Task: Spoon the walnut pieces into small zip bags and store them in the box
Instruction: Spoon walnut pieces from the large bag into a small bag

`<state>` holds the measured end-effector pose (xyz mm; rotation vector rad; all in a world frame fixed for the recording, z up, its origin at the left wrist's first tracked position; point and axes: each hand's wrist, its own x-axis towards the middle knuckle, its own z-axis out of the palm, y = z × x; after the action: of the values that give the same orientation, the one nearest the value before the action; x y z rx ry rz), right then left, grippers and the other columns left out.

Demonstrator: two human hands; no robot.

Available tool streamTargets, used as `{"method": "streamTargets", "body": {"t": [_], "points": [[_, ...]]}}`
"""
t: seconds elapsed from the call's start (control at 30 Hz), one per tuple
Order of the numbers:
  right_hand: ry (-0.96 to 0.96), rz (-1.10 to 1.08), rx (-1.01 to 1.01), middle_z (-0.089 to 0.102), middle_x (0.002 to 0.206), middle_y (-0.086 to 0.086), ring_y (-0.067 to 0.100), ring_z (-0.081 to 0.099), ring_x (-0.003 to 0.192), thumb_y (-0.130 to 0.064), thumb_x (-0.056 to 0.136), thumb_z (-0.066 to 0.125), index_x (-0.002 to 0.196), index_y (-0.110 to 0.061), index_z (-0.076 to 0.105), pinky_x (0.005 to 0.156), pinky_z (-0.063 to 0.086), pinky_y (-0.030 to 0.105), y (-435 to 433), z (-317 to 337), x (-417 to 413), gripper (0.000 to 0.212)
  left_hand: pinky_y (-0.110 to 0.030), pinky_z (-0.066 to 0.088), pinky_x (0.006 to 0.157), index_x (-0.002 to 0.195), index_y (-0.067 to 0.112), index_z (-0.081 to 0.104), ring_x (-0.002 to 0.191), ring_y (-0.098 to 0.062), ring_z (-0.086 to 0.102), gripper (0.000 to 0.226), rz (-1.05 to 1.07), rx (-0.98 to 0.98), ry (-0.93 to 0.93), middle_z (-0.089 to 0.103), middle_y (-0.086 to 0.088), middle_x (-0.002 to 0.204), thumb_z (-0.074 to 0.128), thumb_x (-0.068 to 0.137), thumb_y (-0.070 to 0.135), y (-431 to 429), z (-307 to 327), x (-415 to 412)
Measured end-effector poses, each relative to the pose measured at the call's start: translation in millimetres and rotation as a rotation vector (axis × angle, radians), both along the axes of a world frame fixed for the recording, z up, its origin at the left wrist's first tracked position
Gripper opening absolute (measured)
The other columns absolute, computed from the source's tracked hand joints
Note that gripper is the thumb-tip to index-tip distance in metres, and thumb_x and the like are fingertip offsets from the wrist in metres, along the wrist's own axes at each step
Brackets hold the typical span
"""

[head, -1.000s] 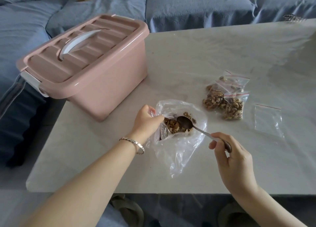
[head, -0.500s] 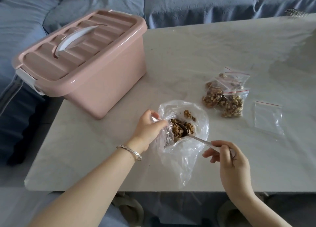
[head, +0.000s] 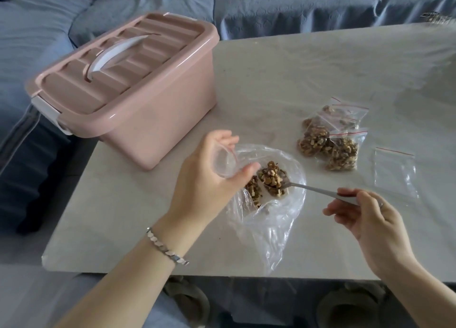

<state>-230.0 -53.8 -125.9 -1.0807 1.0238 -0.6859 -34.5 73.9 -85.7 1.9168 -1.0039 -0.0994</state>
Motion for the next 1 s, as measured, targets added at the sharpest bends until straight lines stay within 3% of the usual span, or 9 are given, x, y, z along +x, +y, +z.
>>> {"method": "streamTargets", "body": {"t": [0.13, 0.23, 0.4, 0.53, 0.63, 0.7, 0.8, 0.9, 1.0], "points": [[-0.029, -0.028, -0.067, 0.063, 0.052, 0.009, 0.015, 0.061, 0.050, -0.006, 0.095, 0.032, 0.078, -0.007, 0.058, 0.047, 0.046, 0.015, -16, 23, -2, 0.031, -0.018, 0.046, 0.075, 0.094, 0.022, 0.052, 0.087, -0.005, 0.060, 0.051, -0.065, 0.235, 0.099, 0.064, 0.012, 0.090, 0.078, 0.062, 0.051, -13, -18, -12], [-0.037, 0.005, -0.138, 0.060, 0.047, 0.008, 0.015, 0.058, 0.046, -0.006, 0.093, 0.032, 0.074, -0.008, 0.057, 0.044, 0.043, 0.015, -29, 44, 2, 0.031, -0.011, 0.041, 0.064, 0.093, 0.023, 0.048, 0.079, -0.006, 0.058, 0.048, -0.075, 0.355, 0.234, 0.061, 0.011, 0.085, 0.079, 0.064, 0.046, -14, -34, -13], [0.053, 0.177, -0.216, 0.058, 0.046, 0.007, 0.016, 0.056, 0.043, -0.009, 0.094, 0.034, 0.072, -0.007, 0.057, 0.041, 0.040, 0.015, -38, 67, 20, 0.032, -0.006, 0.038, 0.062, 0.095, 0.024, 0.043, 0.070, 0.004, 0.051, 0.054, -0.112, 0.366, 0.211, 0.057, 0.012, 0.081, 0.082, 0.062, 0.042, -16, -39, -14], [0.160, 0.292, -0.329, 0.060, 0.046, 0.006, 0.015, 0.054, 0.042, -0.009, 0.094, 0.034, 0.070, -0.008, 0.058, 0.042, 0.041, 0.016, -33, 72, 37, 0.034, -0.015, 0.038, 0.058, 0.093, 0.021, 0.045, 0.066, -0.007, 0.053, 0.056, -0.142, 0.354, 0.208, 0.060, 0.010, 0.078, 0.084, 0.060, 0.042, -16, -39, -13], [0.226, 0.412, -0.531, 0.064, 0.050, 0.006, 0.011, 0.047, 0.040, -0.009, 0.094, 0.035, 0.067, -0.012, 0.059, 0.046, 0.041, 0.016, -23, 79, 48, 0.036, -0.011, 0.037, 0.058, 0.096, 0.024, 0.041, 0.066, -0.001, 0.050, 0.058, -0.157, 0.373, 0.184, 0.055, 0.014, 0.080, 0.083, 0.061, 0.043, -14, -39, -13], [0.258, 0.506, -0.718, 0.065, 0.055, -0.001, 0.006, 0.047, 0.041, -0.012, 0.094, 0.036, 0.070, -0.017, 0.059, 0.048, 0.039, 0.013, -14, 83, 53, 0.033, -0.016, 0.040, 0.062, 0.099, 0.024, 0.039, 0.072, -0.007, 0.053, 0.058, -0.173, 0.409, 0.165, 0.057, 0.011, 0.085, 0.082, 0.063, 0.040, -12, -41, -12], [0.301, 0.634, -1.019, 0.064, 0.063, -0.007, 0.004, 0.054, 0.052, -0.030, 0.094, 0.039, 0.076, -0.025, 0.058, 0.052, 0.040, 0.011, -1, 89, 53, 0.027, -0.010, 0.039, 0.062, 0.095, 0.024, 0.040, 0.073, -0.009, 0.054, 0.051, -0.151, 0.380, 0.125, 0.055, 0.014, 0.079, 0.080, 0.067, 0.034, -10, -42, -12], [0.301, 0.607, -1.194, 0.061, 0.065, -0.003, 0.009, 0.056, 0.058, -0.037, 0.091, 0.035, 0.081, -0.028, 0.057, 0.054, 0.042, 0.020, 2, 97, 43, 0.026, -0.007, 0.038, 0.061, 0.088, 0.023, 0.042, 0.067, -0.003, 0.055, 0.041, -0.049, 0.259, 0.145, 0.057, 0.012, 0.073, 0.079, 0.070, 0.029, -5, -42, -11], [0.220, 0.425, -1.181, 0.062, 0.077, -0.007, 0.004, 0.054, 0.056, -0.032, 0.091, 0.036, 0.078, -0.028, 0.058, 0.054, 0.040, 0.010, -9, 93, 27, 0.027, -0.014, 0.048, 0.068, 0.087, 0.024, 0.047, 0.075, -0.002, 0.059, 0.033, 0.034, 0.136, 0.167, 0.061, 0.007, 0.079, 0.075, 0.073, 0.030, 4, -43, -10]]}}
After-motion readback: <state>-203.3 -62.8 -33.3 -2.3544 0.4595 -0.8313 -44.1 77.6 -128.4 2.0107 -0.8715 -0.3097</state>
